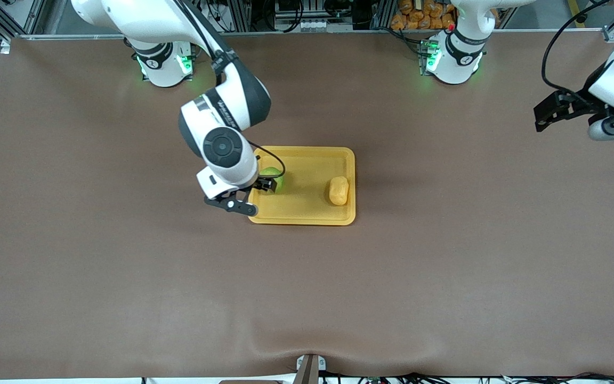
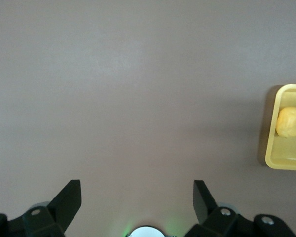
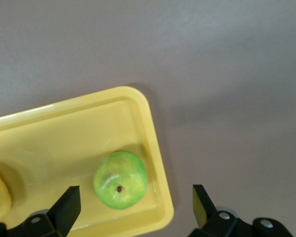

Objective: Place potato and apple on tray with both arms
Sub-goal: 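Release the apple onto the tray with the right gripper while the left gripper withdraws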

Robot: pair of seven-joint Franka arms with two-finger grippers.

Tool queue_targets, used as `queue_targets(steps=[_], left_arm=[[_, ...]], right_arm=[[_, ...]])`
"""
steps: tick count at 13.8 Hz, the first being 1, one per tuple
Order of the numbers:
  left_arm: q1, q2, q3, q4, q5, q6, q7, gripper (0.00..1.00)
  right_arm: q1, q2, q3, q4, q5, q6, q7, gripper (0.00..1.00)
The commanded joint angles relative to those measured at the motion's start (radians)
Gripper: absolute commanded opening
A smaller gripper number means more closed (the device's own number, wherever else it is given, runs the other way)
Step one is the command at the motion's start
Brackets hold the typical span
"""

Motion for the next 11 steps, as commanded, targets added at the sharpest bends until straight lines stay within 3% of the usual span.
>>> queue_targets(steps=[1,7,11], left_arm=[[-0.013,-0.044,0.033,-0.035,-0.046,-0.028,0.017,1.00],[-0.017,-0.039,0.019,-0.032,-0.052,-0.028,0.013,1.00],[-0.010,-0.047,0.024,-0.034,-0.052,-0.045,0.011,1.00]], right_arm=[[-0.032,0.000,0.010,0.081,0.005,-0.072,-0.027,1.00],[-0.153,0.000,0.009,0.250,0.002,-0.277,-0.030,1.00],[-0.230,-0.048,0.007,0.287,-0.011,-0.353,-0.042,1.00]])
